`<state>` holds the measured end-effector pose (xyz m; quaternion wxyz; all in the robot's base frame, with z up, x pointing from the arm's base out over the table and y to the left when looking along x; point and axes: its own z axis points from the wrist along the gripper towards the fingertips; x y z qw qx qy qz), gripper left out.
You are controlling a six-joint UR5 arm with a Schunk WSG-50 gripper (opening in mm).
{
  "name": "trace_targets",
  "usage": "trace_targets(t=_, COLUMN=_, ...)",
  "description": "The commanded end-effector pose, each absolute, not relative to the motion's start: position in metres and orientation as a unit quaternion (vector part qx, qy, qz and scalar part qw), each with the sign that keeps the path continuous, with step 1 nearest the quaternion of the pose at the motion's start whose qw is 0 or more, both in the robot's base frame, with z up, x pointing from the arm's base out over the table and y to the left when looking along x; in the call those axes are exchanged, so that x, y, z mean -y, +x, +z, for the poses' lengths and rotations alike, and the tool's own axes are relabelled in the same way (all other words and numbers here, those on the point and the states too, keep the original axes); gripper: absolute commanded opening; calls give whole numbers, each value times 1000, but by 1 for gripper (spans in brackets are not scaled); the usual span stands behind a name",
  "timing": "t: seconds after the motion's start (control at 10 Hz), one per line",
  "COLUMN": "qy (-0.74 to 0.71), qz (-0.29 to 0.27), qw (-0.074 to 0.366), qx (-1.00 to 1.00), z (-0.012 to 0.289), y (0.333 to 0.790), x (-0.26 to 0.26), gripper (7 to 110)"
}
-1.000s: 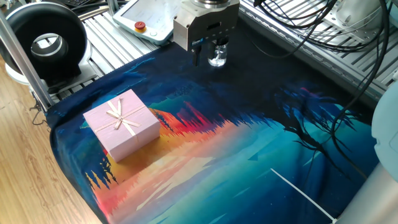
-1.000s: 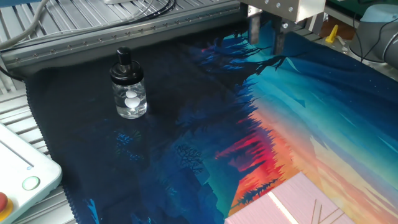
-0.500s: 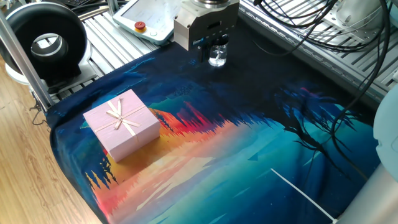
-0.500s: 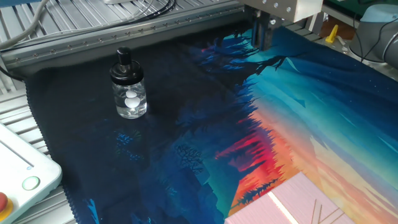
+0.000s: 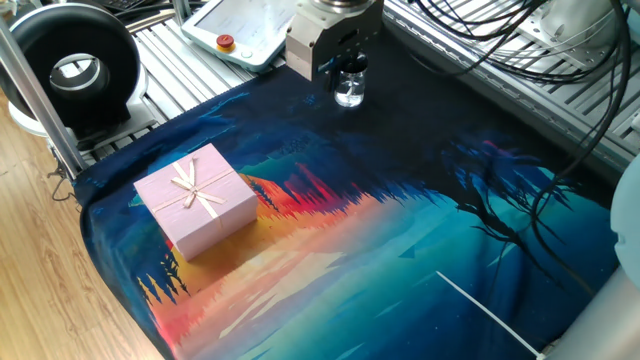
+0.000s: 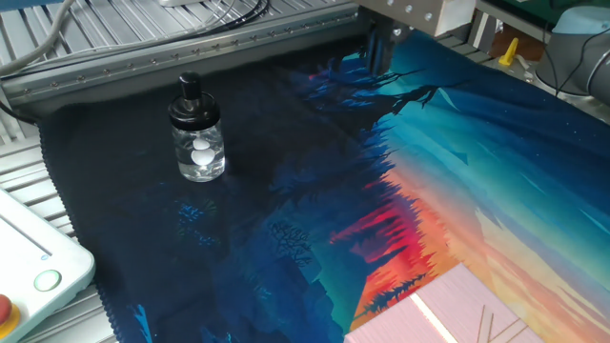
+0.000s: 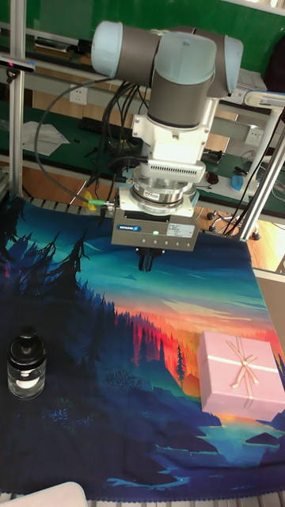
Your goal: Screw the lid onto the jar
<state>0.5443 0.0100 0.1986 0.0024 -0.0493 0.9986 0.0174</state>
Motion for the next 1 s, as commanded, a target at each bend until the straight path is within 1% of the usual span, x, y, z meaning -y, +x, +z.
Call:
trace_targets(t=0.0, qy=-63, qz=23, qw=36, qx=-997, z=197, y=559, x=-8, gripper=7)
trace_targets(t=0.1, qy=-61, qz=26, qw=52, qx=-996, z=198, y=566, x=-9, gripper=7)
trace_targets(t=0.3, qy=-60, qz=15, qw=52, qx=-997, z=192, y=564, x=1, gripper=7)
trace_targets(t=0.4, qy=-62, qz=23, qw=84, qx=-994, z=189, y=577, x=1, gripper=7)
trace_targets(t=0.5, qy=-77, qz=14, qw=121, qx=-990, z=191, y=593, x=8, gripper=7)
trace_targets(t=0.7, qy=-61, qz=1, qw=153, qx=-986, z=194, y=608, x=15, gripper=7)
trace_targets(t=0.8, qy=-57, qz=-4, qw=157, qx=-986, z=193, y=609, x=21, gripper=7)
trace_targets(t=0.9, qy=-59, qz=-8, qw=149, qx=-987, z=188, y=602, x=28, gripper=7)
